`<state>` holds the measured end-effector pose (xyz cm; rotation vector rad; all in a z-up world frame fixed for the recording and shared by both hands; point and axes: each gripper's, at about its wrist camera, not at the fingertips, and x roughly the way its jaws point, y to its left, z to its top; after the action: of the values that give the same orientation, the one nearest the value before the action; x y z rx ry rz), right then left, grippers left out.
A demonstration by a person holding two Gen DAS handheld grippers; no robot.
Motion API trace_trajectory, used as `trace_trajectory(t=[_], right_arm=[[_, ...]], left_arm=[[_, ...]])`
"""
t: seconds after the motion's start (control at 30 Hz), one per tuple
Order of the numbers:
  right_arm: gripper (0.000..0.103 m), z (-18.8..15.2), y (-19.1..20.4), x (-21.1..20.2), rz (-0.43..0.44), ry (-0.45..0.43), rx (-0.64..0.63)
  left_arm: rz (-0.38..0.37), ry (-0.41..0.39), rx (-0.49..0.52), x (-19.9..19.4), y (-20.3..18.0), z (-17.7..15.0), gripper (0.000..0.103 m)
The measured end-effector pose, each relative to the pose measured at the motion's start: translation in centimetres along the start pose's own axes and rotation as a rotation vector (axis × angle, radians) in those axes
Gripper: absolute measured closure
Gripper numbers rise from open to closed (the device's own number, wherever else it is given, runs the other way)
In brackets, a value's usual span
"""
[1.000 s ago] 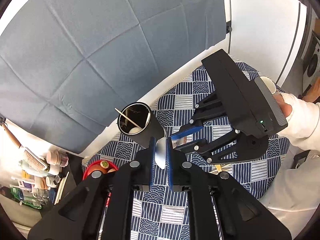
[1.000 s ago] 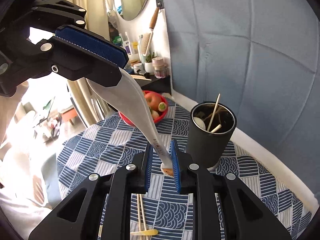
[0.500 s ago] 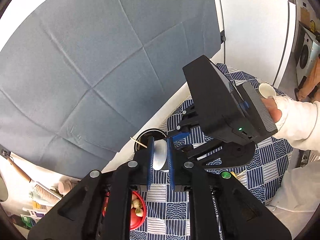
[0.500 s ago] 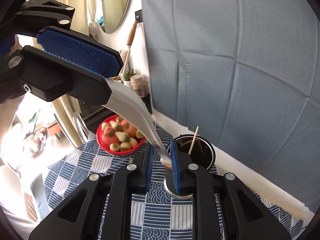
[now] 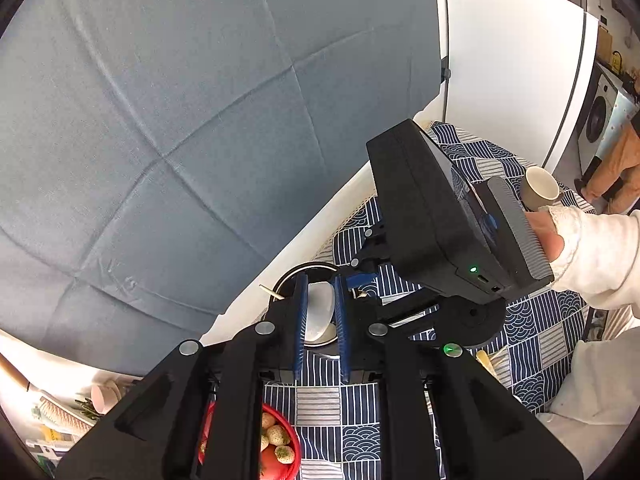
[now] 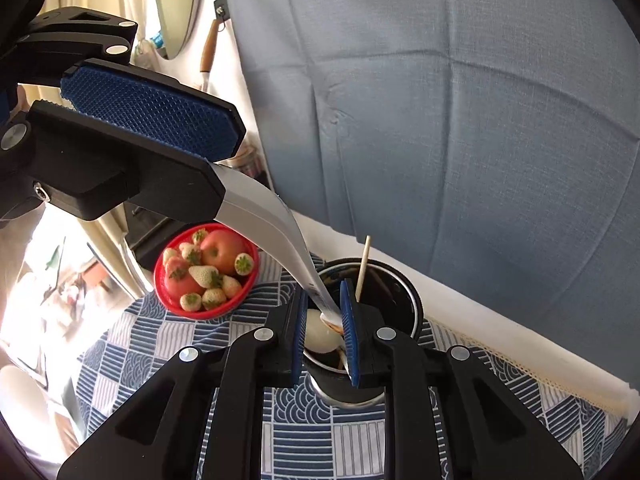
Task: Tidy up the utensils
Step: 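Lower the white spoon into the black cup and open both tools, then withdraw both tools from the cup back over the cartoon-print spoon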
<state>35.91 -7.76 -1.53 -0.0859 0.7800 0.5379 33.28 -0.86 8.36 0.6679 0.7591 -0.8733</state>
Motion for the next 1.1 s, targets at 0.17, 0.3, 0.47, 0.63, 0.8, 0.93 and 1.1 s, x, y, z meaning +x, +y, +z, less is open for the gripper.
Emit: trace_trajectory(t=[0.17, 0.3, 0.47, 0.63, 0.8, 0.93, 1.1], right_arm=[[0.066, -0.3, -0.5, 1.3, -0.02, -0.01, 0.049], [0.031, -1.5, -0.9, 1.2, -0.094, -0.015, 0.066], [0.016, -2.8, -1.4, -0.1, -0.139, -0.016, 0.086], [0.016, -3.2, -1.8, -1.7, -0.148, -0.022, 0.098], [0.016, -3.8, -1.5, -2.8, -0.153, -0.018, 0.092], [0.016, -4.6, -0.7, -3.3, -0.136, -0.006, 0.087], [0.016, -5.3, 0.5, -4.2, -0.121, -0.008, 0.036]], left_arm=[[0.031, -0.01, -0.025, 0.7, 0.9, -0.3, 0.034], [0.031, -0.061, -0.104, -0.4, 2.3, -1.5, 0.013], [0.082, -0.073, -0.186, -1.0, 3.2, -3.5, 0.007], [0.076, -0.073, -0.249, -1.4, 2.4, -5.3, 0.006], [0.085, -0.062, -0.248, -1.9, 1.0, -6.3, 0.006], [0.092, -0.056, -0.274, -2.6, -0.1, -7.3, 0.006], [0.106, -0.043, -0.299, -3.1, -2.1, -8.7, 0.006]])
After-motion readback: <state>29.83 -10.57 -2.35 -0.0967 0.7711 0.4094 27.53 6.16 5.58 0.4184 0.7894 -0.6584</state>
